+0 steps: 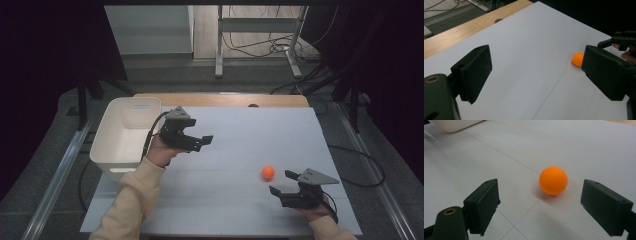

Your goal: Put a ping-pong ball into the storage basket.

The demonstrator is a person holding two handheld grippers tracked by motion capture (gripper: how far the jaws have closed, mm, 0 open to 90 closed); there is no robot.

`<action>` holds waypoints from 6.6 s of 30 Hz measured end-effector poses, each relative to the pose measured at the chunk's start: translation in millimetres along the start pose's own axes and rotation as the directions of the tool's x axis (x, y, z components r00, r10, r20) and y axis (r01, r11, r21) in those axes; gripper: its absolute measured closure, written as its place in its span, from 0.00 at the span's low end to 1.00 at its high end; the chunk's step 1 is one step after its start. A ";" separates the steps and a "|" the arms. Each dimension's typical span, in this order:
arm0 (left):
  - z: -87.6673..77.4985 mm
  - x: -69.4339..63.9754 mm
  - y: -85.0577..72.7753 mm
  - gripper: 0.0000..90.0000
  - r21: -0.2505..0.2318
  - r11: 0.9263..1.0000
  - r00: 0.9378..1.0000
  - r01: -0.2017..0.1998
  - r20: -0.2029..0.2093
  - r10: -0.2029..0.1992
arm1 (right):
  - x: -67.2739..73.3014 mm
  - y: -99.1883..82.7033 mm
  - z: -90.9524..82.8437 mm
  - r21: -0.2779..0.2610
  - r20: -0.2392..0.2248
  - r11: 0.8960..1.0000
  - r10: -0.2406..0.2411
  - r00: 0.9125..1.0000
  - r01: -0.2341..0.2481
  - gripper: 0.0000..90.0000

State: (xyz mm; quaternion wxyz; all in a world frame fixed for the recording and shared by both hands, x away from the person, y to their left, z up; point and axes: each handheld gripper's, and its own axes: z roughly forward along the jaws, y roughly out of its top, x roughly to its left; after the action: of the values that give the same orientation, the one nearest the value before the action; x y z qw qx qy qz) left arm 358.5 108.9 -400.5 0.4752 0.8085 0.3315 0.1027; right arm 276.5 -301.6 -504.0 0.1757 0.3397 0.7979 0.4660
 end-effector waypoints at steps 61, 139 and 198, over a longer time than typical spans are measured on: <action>71.1 -45.8 -14.4 0.12 0.132 0.983 0.987 -0.128 0.117 0.113 | 0.3 -0.1 0.5 0.002 -0.001 1.000 -0.002 1.000 0.002 0.17; 164.8 -90.9 -23.8 0.12 0.258 0.939 0.958 -0.228 0.230 0.169 | -1.0 0.7 -1.9 -0.016 -0.008 1.000 0.016 1.000 -0.017 0.17; 223.7 -105.1 -17.1 0.32 0.310 0.910 0.936 -0.277 0.300 0.183 | -1.6 0.8 -3.5 -0.028 -0.002 0.999 0.022 1.000 -0.022 0.18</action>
State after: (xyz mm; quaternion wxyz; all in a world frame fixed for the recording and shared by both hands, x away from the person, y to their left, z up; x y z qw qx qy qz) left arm 378.9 -108.8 -517.0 0.3494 0.9195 0.1796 -0.0107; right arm 275.9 -304.7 -501.6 0.1746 0.3455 0.7878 0.4791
